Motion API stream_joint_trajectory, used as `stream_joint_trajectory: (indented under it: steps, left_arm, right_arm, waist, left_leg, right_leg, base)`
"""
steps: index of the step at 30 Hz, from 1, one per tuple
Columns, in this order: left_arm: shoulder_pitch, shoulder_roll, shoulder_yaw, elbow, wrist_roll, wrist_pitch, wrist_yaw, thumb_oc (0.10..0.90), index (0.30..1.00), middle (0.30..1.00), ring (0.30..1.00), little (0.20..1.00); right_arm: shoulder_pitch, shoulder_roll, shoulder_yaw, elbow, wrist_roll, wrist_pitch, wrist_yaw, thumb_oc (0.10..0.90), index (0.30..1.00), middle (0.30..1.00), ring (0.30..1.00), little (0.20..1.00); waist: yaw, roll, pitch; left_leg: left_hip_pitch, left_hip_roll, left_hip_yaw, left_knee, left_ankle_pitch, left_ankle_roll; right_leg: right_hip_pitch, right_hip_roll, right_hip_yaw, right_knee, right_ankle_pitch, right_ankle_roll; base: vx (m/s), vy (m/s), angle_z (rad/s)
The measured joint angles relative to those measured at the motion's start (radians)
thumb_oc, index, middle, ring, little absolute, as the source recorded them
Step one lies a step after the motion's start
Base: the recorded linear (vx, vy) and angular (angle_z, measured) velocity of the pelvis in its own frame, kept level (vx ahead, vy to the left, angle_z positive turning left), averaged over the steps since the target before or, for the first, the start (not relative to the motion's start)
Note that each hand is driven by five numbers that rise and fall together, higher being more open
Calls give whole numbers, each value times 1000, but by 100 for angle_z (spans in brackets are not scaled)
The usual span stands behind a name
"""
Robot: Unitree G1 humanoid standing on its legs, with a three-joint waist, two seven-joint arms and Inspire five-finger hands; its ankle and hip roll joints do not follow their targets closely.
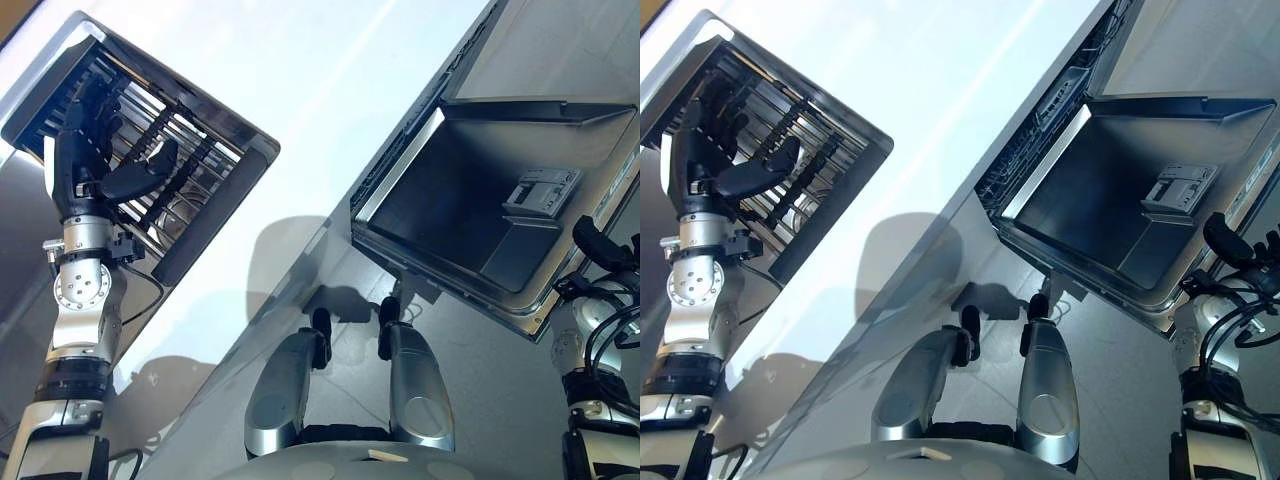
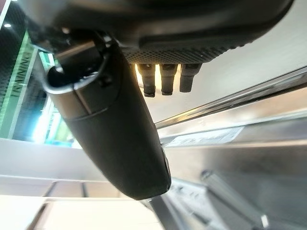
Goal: Pick up plates and place into dishwasher.
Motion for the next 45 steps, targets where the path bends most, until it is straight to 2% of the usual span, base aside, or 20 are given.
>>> stream_joint_trajectory:
  steps: [4,9,12,16,19,26,30,33,37,43,45]
  left_arm:
    - [-26,21,-15,0,0,2,0,800,900,900,900,900]
    - [-58,58,-47,0,0,9,1,800,900,900,900,900]
    - [-65,65,-49,3,0,16,2,800,900,900,900,900]
    - [-75,79,-49,6,0,34,-2,800,900,900,900,900]
    - [-91,99,-49,7,0,44,-10,800,900,900,900,900]
    - [-109,112,-48,17,1,59,-20,800,900,900,900,900]
    - [-86,116,-38,16,1,59,-24,800,900,900,900,900]
    - [-42,115,-35,29,2,58,-33,800,900,900,900,900]
    - [-26,123,-23,70,1,54,-33,800,900,900,900,900]
    - [-76,104,-10,102,1,51,-48,800,900,900,900,900]
    - [-74,86,-11,97,1,51,-49,800,900,900,900,900]
  right_arm:
    - [-36,-5,11,41,81,33,51,800,900,900,900,900]
    - [-75,-14,11,100,164,33,101,800,900,900,900,900]
    - [-74,-51,13,125,221,53,196,800,900,900,900,900]
    - [-68,-119,8,186,344,119,414,800,900,900,900,900]
    - [-66,-154,9,221,386,155,521,800,900,900,900,900]
    - [-42,-196,30,206,412,221,621,800,900,900,900,900]
    - [22,-219,38,77,465,269,649,800,900,900,900,900]
    - [52,-211,40,-15,533,275,697,800,900,900,900,900]
    - [58,-130,41,-174,608,274,742,800,900,900,900,900]
    - [40,3,66,-444,607,273,764,800,900,900,900,900]
    - [-2,27,113,-509,575,279,784,800,900,900,900,900]
  waist:
    - [2,0,0]
    - [7,-1,1]
    - [5,-1,1]
    - [-4,-5,4]
    - [-7,-8,4]
    - [-14,-8,5]
    - [-24,-10,5]
    - [-35,-14,6]
    - [-35,-28,4]
    - [-27,-36,5]
    - [-22,-36,5]
  left_leg:
    - [-35,0,-3,9,2,-1]
    - [-76,0,-3,27,2,0]
    - [-89,-2,-2,35,2,0]
    - [-98,-9,-11,35,12,-2]
    - [-117,-16,-15,38,20,-7]
    - [-126,-15,-25,61,19,-10]
    - [-119,-14,-30,62,19,-10]
    - [-88,-11,-43,44,22,-17]
    - [-48,3,-54,10,34,-34]
    - [0,2,-78,-53,69,-41]
    - [30,2,-86,-79,75,-42]
  right_leg:
    - [-30,0,-2,6,0,-1]
    - [-70,-2,0,21,0,-1]
    - [-82,-4,-1,33,-1,-1]
    - [-95,-9,-3,46,-2,-2]
    - [-115,-12,-4,62,-4,-6]
    - [-119,-14,-11,83,-7,-12]
    - [-113,-12,-10,82,-4,-15]
    - [-82,-7,-21,57,4,-22]
    - [-41,12,-29,4,30,-31]
    - [14,16,-57,-57,58,-40]
    - [46,19,-64,-81,59,-38]
  base:
    - [-12,-73,4]
    - [3,-47,2]
    - [13,-21,0]
    - [-6,-47,4]
    - [-12,-30,7]
    - [1,0,3]
    - [10,7,-5]
    - [19,34,-20]
    - [19,54,-25]
    - [37,67,7]
    - [64,60,11]
